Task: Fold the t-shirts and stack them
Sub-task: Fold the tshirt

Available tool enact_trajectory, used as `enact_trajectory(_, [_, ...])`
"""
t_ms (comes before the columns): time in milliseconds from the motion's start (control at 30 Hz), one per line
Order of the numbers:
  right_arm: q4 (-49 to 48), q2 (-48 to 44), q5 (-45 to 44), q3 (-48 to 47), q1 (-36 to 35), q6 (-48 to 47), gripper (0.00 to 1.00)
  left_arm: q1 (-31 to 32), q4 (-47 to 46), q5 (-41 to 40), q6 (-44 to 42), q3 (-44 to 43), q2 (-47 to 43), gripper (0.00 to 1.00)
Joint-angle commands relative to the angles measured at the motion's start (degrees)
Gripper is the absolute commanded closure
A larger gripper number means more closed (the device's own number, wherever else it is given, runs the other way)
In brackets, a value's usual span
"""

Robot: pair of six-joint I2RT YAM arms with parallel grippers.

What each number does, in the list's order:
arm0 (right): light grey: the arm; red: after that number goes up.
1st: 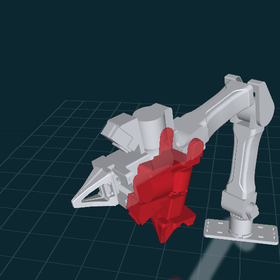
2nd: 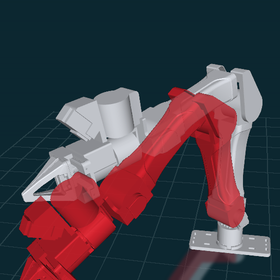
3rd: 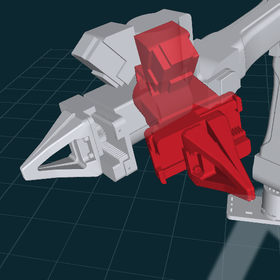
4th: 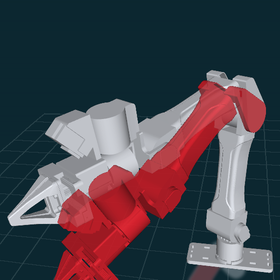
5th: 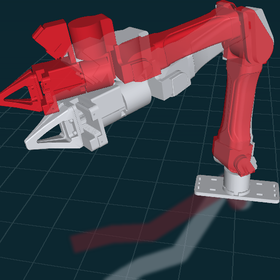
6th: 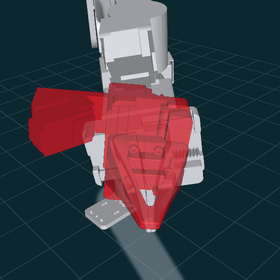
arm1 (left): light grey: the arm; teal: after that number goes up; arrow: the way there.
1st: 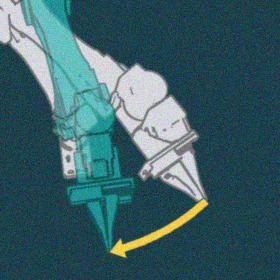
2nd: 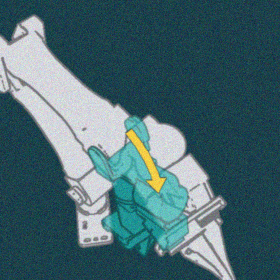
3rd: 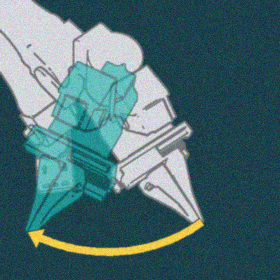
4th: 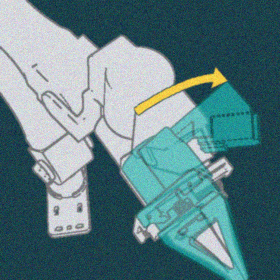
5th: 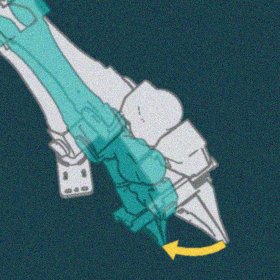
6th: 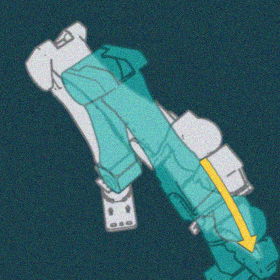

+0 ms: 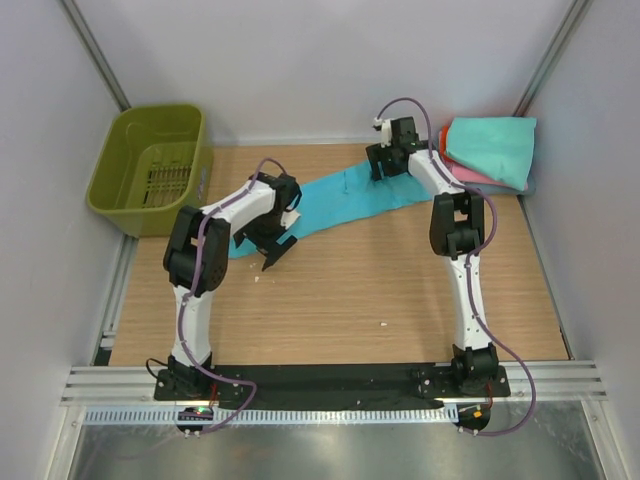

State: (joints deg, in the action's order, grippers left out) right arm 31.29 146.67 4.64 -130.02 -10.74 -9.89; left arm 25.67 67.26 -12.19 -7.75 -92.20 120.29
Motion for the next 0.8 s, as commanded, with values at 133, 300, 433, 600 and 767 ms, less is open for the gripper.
enact_trajectory(133, [0.53, -2.88, -1.39, 2.21, -0.6, 1.28, 0.2, -0.44, -2.14, -6.1, -3.59, -4.3, 0.38, 0.01])
enact_trajectory(300, [0.35, -5.95, -2.18, 3.1, -0.42, 0.84, 0.2, -1.32, -2.14, -3.29, -5.87, -4.3, 1.26, 0.06])
enact_trajectory(433, [0.79, -8.58, -2.97, 3.19, 0.02, 0.49, 0.2, -2.11, -2.22, -1.7, -7.28, -2.82, 1.61, 0.12])
enact_trajectory(600, [0.96, -11.76, -2.71, 5.47, 0.28, 1.71, 0.2, -2.82, -2.75, 0.4, -8.42, -0.79, 2.05, 0.17])
enact_trajectory(767, [1.85, -12.81, -1.39, 7.84, 0.37, 2.33, 0.2, -4.14, -1.79, 3.31, -8.95, -1.22, 3.9, 0.3])
